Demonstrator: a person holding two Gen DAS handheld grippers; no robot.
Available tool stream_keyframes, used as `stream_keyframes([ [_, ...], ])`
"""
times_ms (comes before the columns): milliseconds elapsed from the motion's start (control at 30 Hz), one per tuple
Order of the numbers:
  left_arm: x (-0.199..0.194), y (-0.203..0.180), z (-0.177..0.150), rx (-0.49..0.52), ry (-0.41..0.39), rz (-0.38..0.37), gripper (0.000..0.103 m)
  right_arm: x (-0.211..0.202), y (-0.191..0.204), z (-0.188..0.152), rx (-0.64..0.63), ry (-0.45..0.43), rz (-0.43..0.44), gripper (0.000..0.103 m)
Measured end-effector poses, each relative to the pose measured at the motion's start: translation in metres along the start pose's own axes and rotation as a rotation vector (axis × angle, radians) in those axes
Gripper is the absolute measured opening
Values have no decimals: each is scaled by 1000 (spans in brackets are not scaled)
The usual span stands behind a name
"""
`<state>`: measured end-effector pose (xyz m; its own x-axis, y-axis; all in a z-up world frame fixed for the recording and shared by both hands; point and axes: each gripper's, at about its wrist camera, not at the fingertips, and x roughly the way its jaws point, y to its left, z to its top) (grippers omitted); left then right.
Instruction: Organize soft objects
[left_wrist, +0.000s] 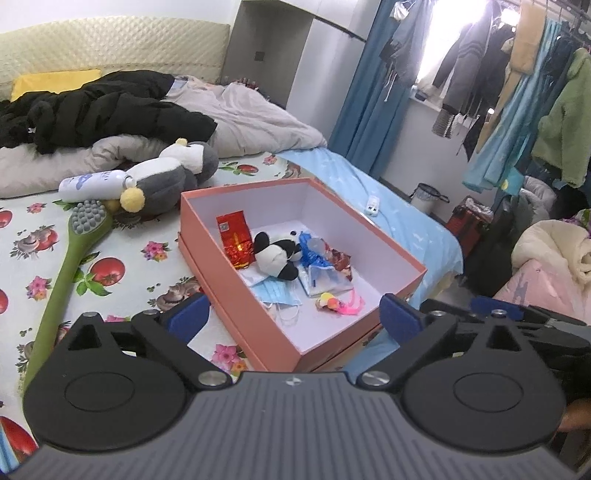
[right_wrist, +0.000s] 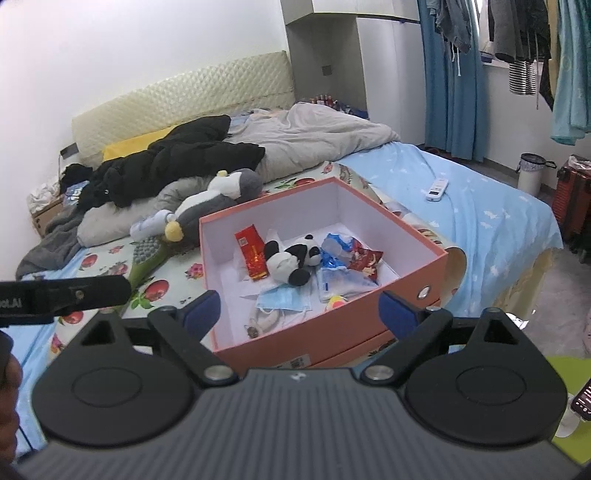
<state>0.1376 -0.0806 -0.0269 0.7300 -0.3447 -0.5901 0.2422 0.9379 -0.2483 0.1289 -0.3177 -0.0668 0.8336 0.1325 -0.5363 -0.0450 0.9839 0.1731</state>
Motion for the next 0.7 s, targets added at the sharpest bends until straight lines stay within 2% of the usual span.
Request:
stream_keyframes([
  [700, -3, -2, 4, 18, -3, 74, 103, 5, 2, -3, 5, 22, 11, 94],
])
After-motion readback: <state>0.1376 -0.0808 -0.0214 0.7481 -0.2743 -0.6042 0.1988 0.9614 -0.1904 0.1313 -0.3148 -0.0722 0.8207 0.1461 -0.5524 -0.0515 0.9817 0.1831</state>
